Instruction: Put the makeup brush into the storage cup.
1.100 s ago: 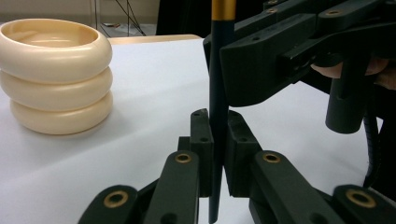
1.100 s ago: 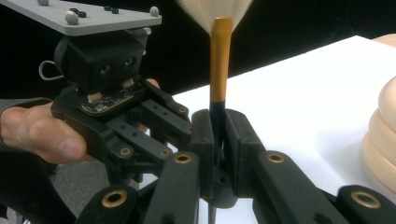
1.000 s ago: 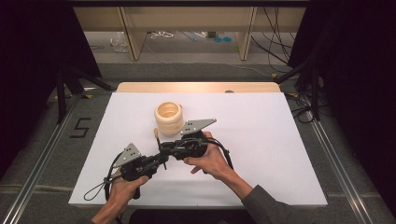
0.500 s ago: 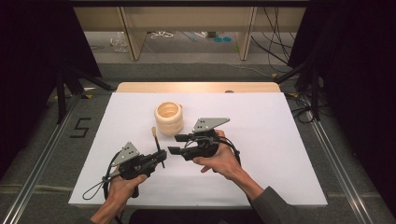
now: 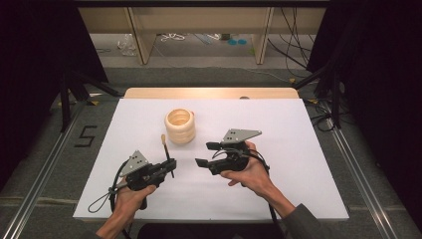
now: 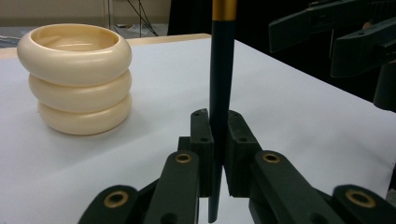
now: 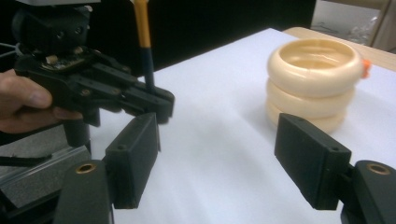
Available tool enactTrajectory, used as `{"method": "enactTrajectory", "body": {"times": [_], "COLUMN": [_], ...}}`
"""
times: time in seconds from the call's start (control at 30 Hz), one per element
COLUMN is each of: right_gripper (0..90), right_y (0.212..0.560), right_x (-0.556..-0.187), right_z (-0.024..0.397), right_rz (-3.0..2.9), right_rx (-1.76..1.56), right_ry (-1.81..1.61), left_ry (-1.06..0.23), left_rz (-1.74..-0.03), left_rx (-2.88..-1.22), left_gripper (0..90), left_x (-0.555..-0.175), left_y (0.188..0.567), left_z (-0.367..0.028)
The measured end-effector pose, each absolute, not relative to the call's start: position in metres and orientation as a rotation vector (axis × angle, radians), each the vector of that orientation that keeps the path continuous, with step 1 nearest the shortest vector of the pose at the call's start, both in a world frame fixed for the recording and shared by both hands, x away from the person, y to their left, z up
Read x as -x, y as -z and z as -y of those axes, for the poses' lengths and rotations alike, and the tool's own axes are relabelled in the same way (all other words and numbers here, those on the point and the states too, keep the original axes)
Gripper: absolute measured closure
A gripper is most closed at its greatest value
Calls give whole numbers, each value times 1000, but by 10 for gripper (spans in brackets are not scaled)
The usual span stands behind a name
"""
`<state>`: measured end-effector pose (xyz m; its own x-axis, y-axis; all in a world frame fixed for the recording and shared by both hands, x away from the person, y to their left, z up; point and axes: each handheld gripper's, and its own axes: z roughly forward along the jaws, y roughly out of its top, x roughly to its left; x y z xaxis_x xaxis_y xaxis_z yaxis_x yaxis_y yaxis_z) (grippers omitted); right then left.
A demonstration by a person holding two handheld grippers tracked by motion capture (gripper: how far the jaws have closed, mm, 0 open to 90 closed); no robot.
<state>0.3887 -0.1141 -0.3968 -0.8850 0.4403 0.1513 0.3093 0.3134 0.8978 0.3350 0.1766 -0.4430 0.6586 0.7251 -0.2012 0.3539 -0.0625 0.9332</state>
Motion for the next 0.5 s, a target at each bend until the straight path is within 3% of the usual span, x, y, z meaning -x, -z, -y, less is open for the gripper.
{"method": "enactTrajectory", "body": {"times": [0.5], "right_gripper": [274], "right_y": [405], "right_x": [-382], "right_z": [170], "right_rz": [-2270], "right_rx": [-889], "right_ry": [-1646], "left_ry": [-409], "left_rz": [-914], "left_rx": [-1651], "left_gripper": [838], "left_x": [-344], "left_y": [440], "left_z": [-179]}}
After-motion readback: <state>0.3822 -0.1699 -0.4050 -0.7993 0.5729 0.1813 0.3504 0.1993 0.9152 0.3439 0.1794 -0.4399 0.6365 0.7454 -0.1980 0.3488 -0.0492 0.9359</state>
